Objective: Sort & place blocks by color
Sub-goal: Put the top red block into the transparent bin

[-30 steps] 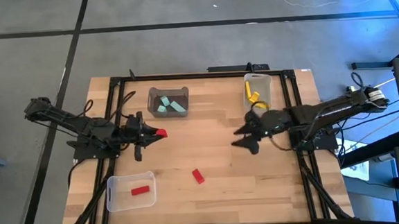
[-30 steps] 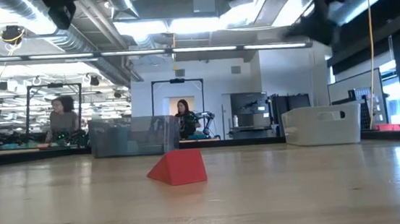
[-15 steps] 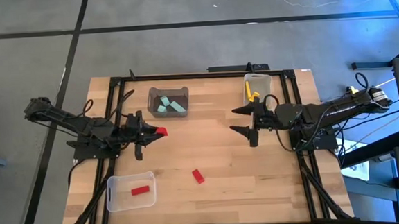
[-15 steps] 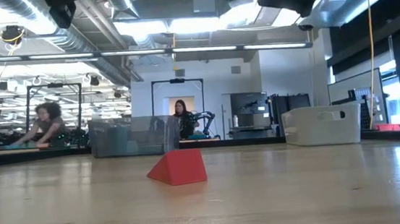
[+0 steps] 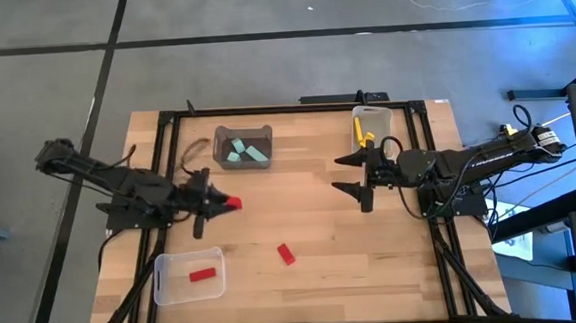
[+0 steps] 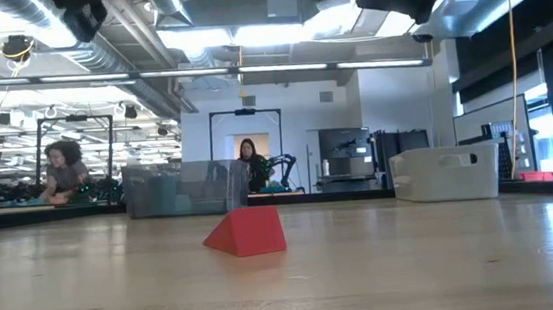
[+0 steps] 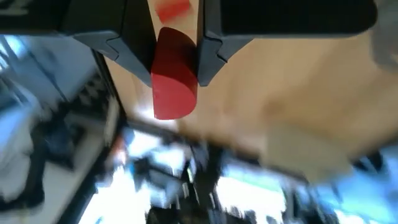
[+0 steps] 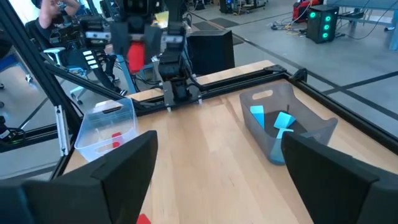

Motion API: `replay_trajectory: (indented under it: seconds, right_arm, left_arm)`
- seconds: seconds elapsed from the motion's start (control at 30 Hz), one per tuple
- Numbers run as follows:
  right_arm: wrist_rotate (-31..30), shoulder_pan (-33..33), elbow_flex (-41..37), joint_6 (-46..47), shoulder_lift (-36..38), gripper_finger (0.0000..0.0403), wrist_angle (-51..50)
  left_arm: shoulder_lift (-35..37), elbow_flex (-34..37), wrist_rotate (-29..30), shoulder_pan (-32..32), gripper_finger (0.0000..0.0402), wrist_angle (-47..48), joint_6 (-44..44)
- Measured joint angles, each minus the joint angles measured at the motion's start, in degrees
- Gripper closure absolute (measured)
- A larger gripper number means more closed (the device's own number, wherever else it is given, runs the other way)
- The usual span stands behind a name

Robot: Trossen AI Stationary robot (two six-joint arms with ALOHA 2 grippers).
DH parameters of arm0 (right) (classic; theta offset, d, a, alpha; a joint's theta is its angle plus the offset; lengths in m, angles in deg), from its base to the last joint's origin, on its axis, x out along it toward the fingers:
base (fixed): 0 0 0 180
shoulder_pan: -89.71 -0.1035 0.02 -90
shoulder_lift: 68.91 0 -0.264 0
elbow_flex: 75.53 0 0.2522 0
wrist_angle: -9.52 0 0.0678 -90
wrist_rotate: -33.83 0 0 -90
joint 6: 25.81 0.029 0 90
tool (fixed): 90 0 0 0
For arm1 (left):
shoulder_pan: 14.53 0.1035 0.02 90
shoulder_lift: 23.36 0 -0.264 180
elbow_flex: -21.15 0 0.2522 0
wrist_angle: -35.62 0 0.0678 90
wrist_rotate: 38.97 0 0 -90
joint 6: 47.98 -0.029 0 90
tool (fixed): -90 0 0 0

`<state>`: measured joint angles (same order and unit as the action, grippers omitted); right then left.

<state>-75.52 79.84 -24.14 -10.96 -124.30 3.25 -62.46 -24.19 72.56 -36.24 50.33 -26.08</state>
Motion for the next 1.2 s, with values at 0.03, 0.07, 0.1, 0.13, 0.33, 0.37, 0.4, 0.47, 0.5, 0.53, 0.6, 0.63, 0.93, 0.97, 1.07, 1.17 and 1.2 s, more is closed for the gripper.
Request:
replay_trajectory:
  seconds: [0.03, 0.07, 0.1, 0.13, 0.33, 0.37, 0.4, 0.47, 0.5, 0.53, 0.6, 0.63, 0.93, 0.97, 1.07, 1.17, 1.2]
  right_arm:
    - [0.00, 0.00, 0.01, 0.02, 0.00, 0.0061, -0.01]
    - [0.00, 0.00, 0.01, 0.05, 0.00, 0.0061, -0.02]
    - [0.02, 0.00, 0.04, 0.09, -0.02, 0.0061, -0.02]
    - [0.02, 0.00, 0.04, 0.37, -0.02, 0.0061, -0.04]
    - [0.07, 0.00, 0.04, 4.52, -0.02, 0.0061, -0.23]
    - [0.07, 0.00, 0.04, 4.57, -0.02, 0.0061, -0.28]
    - [0.07, 0.00, 0.04, 4.57, -0.02, 0.0061, -0.33]
    - [0.07, 0.00, 0.04, 4.59, -0.02, 0.0061, -0.40]
    - [0.07, 0.00, 0.04, 4.59, -0.04, 0.0061, -0.50]
    - [0.07, 0.00, 0.04, 4.56, -0.04, 0.0061, -0.55]
    - [0.07, 0.00, 0.04, 4.50, -0.04, 0.0061, -0.57]
    - [0.07, -0.02, 0.04, 4.50, -0.04, 0.0061, -0.62]
    - [0.06, -0.02, 0.04, 4.69, -0.04, 0.0061, -1.53]
    - [0.05, -0.01, 0.04, 4.92, -0.04, 0.0061, -1.60]
    - [0.04, -0.02, 0.04, 6.00, -0.04, 0.0061, -1.89]
    - [0.04, -0.01, 0.04, 5.89, -0.04, 0.0061, -2.31]
    - [0.04, -0.02, 0.04, 5.88, -0.04, 0.0061, -2.29]
  left_arm:
    - [-0.91, -1.45, -1.75, -0.37, 0.0333, 3.78, 2.42]
    - [-1.95, -3.07, -3.34, -0.97, 0.0333, 8.36, 5.23]
    - [-3.25, -4.93, -5.03, -1.84, 0.0333, 13.13, 8.34]
    - [-4.67, -6.73, -6.75, -3.02, 0.0333, 17.44, 11.63]
    - [-16.29, -13.98, -17.26, -15.39, 0.0333, 32.19, 28.24]
    - [-18.18, -14.50, -18.08, -17.93, 0.0333, 32.75, 30.48]
    - [-19.84, -14.58, -18.51, -20.50, 0.0333, 33.13, 32.67]
    - [-23.42, -14.56, -18.21, -25.64, 0.0333, 34.39, 37.40]
    - [-25.28, -14.56, -17.66, -27.97, 0.0333, 34.77, 39.12]
    - [-26.95, -14.56, -16.59, -29.97, 0.0333, 35.68, 40.62]
    - [-30.07, -14.56, -13.49, -33.05, 0.0333, 37.71, 43.17]
    - [-31.44, -14.53, -11.61, -33.94, 0.0332, 38.10, 44.36]
    - [-38.44, -14.51, -12.47, -34.80, 0.0320, 36.15, 42.52]
    - [-38.58, -14.51, -12.69, -34.79, 0.0319, 36.07, 42.32]
    - [-38.63, -14.51, -12.73, -34.77, 0.0317, 36.05, 42.20]
    - [-38.63, -14.51, -12.81, -34.77, 0.0303, 36.05, 42.06]
    - [-38.63, -14.51, -13.03, -34.77, 0.0295, 36.05, 42.06]
